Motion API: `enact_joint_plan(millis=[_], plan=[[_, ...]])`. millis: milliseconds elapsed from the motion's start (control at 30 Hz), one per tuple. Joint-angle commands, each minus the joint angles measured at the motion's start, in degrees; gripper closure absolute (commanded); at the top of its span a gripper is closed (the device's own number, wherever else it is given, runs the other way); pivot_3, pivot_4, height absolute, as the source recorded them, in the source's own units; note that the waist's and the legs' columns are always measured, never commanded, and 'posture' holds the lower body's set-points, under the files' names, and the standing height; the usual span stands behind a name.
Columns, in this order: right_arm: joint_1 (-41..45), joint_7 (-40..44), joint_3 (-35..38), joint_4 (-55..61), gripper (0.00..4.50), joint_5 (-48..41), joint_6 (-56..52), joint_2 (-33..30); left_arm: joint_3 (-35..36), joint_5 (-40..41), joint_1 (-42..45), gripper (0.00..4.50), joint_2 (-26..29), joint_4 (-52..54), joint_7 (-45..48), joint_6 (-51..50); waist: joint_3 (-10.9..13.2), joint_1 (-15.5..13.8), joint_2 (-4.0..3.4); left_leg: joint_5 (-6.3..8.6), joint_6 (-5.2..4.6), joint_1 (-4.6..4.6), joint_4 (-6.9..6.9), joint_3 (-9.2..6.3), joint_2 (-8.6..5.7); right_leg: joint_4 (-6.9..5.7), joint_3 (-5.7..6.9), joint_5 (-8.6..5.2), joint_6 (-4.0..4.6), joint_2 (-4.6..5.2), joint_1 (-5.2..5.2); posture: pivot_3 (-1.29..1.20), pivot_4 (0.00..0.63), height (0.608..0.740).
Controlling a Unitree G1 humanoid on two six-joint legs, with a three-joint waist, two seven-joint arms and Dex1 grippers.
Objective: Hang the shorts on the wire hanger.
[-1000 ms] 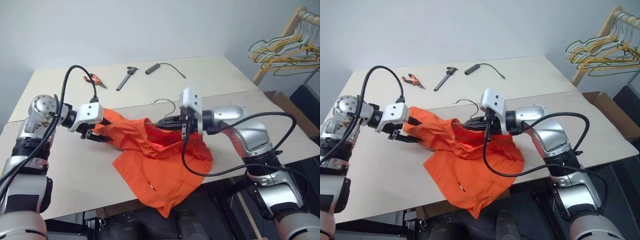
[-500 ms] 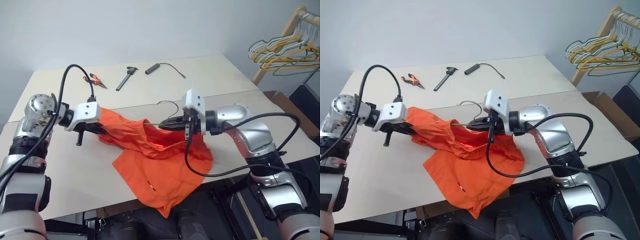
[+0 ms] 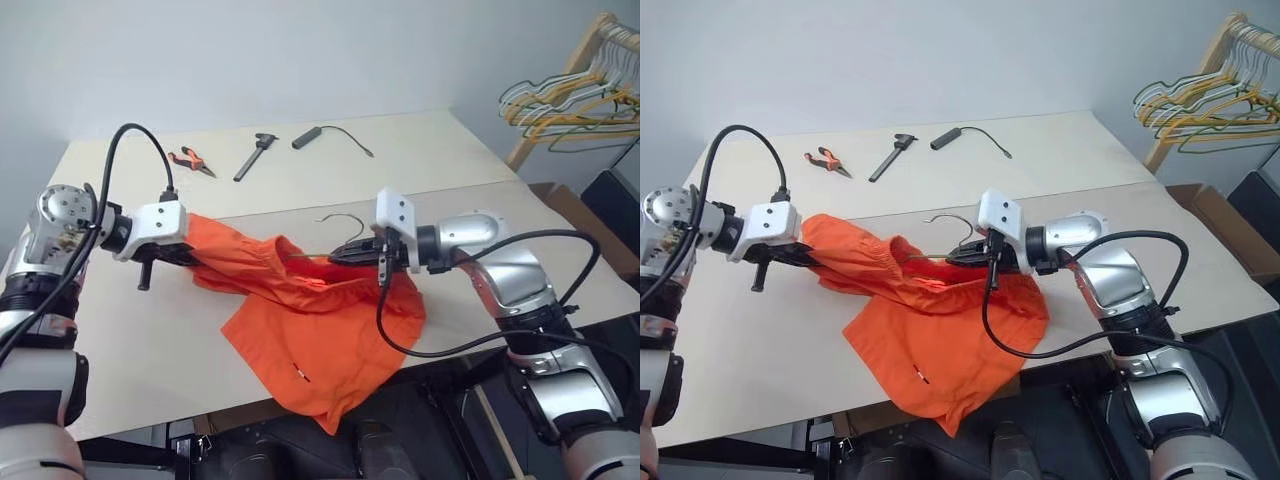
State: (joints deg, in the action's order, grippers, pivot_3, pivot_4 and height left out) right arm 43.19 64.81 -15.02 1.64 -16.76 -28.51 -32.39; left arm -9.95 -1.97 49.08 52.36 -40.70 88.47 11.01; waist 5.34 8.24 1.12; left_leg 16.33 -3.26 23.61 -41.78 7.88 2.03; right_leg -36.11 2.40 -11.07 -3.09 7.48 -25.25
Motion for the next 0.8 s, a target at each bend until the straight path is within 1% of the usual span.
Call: enact_joint_plan(millis=[33, 167, 333, 467, 567, 800], plan=[[0.87, -0.06, 2.72, 0.78, 4.5, -1.27, 0.08, -0.23, 1.57, 1.46, -0.34, 4.46, 1.0, 2.27, 0.26, 0.75, 0.0, -0.02, 0.0, 0.0, 0.0, 0.0, 0.0, 0.0, 0.0, 0.0, 0.0, 0.0, 0.0, 0.0, 0.0, -0.13, 0.051, 0.74], [2.62, -0.19, 3.47, 0.45, 4.5, -1.93, -0.98, -0.09, 0.92, 1.07, -1.83, 4.46, 0.36, 3.53, -0.18, 0.75, 0.0, 0.04, 0.0, 0.0, 0.0, 0.0, 0.0, 0.01, 0.0, 0.0, 0.0, 0.0, 0.0, 0.0, 0.0, -0.14, 0.052, 0.74], [4.41, 1.12, 4.8, 0.55, 4.5, -3.05, -3.39, -1.45, 0.16, -0.46, -3.36, 4.46, 0.8, 3.28, -0.77, 3.74, 0.0, 0.08, 0.0, 0.0, 0.0, 0.0, 0.0, 0.01, 0.01, 0.0, 0.0, 0.0, 0.0, 0.0, 0.0, -0.15, 0.054, 0.74], [6.12, 2.42, 5.11, 0.42, 4.5, -4.38, -5.08, -2.2, -0.59, -3.1, -3.58, 4.46, 0.54, 2.08, -4.26, 6.3, 0.0, 0.14, 0.0, 0.0, 0.0, 0.0, 0.0, 0.01, 0.01, 0.01, 0.0, 0.0, 0.0, 0.0, 0.0, -0.16, 0.052, 0.74], [7.26, 3.99, 4.66, 0.65, 4.5, -4.66, -5.53, -2.87, -0.68, -3.24, -3.46, 3.89, 0.4, 1.46, -4.48, 7.48, 0.0, 0.16, 0.0, 0.0, 0.0, 0.0, 0.0, 0.01, 0.01, 0.0, 0.0, 0.0, 0.01, 0.0, 0.0, -0.16, 0.052, 0.74], [9.7, 6.77, 3.23, 0.1, 4.5, -4.33, -6.03, -4.04, 0.83, -1.39, -1.19, 1.64, 1.63, 0.03, -3.33, 9.06, 0.0, 0.28, 0.0, 0.0, 0.0, 0.01, 0.0, 0.01, 0.02, 0.0, 0.01, 0.01, 0.01, 0.0, -0.02, -0.16, 0.045, 0.74]])
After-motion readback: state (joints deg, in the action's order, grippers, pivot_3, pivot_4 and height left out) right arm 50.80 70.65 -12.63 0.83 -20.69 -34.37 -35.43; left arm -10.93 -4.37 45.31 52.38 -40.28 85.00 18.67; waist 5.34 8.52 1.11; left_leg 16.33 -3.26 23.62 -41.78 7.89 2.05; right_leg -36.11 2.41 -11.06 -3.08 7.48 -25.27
